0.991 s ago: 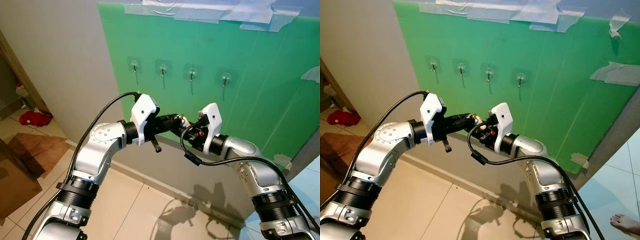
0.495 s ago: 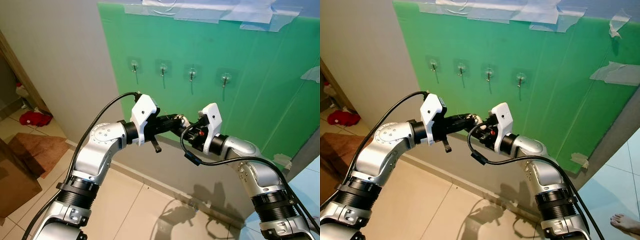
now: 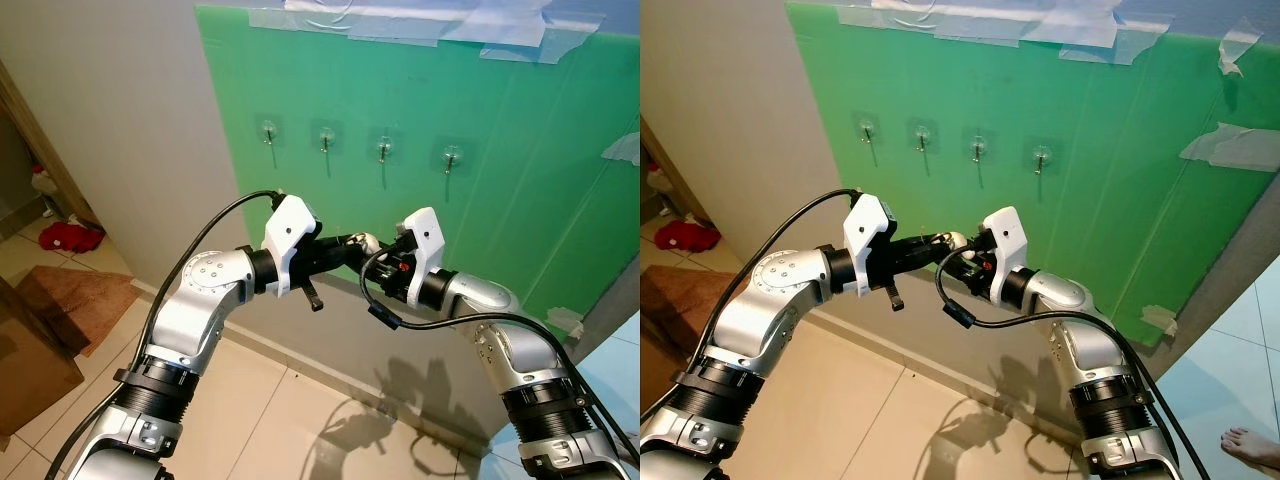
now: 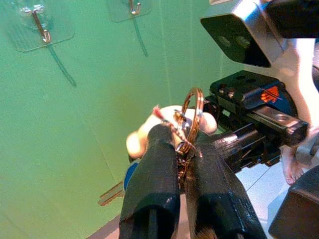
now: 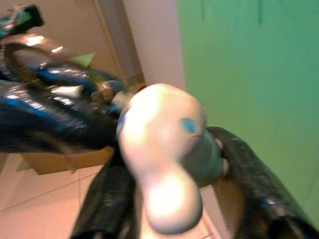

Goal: Hang keys on a hook

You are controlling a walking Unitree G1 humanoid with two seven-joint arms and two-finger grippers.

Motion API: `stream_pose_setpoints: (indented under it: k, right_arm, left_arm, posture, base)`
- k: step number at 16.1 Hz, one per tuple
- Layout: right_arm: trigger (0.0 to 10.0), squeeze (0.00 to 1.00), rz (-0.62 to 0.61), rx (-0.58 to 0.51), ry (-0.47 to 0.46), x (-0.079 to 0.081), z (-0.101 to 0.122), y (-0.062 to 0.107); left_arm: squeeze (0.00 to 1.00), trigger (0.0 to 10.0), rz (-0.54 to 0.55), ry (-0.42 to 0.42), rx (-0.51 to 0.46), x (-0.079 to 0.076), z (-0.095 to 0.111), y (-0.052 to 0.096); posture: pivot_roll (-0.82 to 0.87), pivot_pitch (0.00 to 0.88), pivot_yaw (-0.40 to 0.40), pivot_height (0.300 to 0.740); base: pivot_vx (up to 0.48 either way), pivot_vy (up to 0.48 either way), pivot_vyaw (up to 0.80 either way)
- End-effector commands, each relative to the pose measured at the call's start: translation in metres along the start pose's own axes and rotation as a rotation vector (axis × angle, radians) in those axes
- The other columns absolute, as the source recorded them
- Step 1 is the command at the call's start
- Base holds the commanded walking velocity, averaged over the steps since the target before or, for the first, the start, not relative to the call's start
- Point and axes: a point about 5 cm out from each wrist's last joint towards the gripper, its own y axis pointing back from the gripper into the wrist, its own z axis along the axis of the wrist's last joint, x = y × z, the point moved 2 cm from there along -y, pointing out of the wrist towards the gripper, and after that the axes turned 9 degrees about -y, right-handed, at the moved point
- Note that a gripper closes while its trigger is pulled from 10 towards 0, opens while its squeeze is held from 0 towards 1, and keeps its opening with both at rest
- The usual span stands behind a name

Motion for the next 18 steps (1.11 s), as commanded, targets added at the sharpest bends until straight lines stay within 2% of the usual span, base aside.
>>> stream_pose_setpoints:
  k: [1,12,15,16,17,18]
  right_arm:
    - [10.0,1.0,-0.047,-0.099,0.046,-0.008,0.027,0.003]
    - [10.0,1.0,-0.026,-0.091,0.049,-0.006,0.024,0.007]
    - [10.0,1.0,0.007,-0.096,0.069,0.0,0.027,0.008]
    - [10.0,0.4,0.019,-0.095,0.073,0.003,0.028,0.009]
    - [10.0,0.0,0.027,-0.091,0.079,0.004,0.028,0.01]
    - [10.0,0.0,0.026,-0.091,0.081,0.004,0.028,0.01]
  left_arm:
    - [0.0,0.0,-0.071,0.025,0.047,-0.013,-0.013,-0.002]
    - [0.0,0.0,-0.06,0.023,0.048,-0.01,-0.013,0.0]
    - [0.0,0.0,-0.061,0.025,0.057,-0.01,-0.015,0.0]
    - [0.0,0.0,-0.057,0.025,0.061,-0.009,-0.016,0.0]
    - [0.0,0.0,-0.046,0.024,0.069,-0.006,-0.018,0.001]
    - [0.0,0.0,-0.038,0.024,0.07,-0.004,-0.018,0.001]
  posture:
    - [-0.08,0.0,0.071,0.74]
    - [-0.08,0.0,0.072,0.74]
    - [-0.08,0.0,0.072,0.74]
    - [-0.08,0.0,0.072,0.74]
    - [-0.08,0.0,0.075,0.74]
    - [-0.08,0.0,0.074,0.74]
  base:
    - [0.0,0.0,0.0]
    - [0.0,0.0,0.0]
    - [0.0,0.0,0.0]
    - [0.0,0.0,0.0]
    - [0.0,0.0,0.0]
    - [0.0,0.0,0.0]
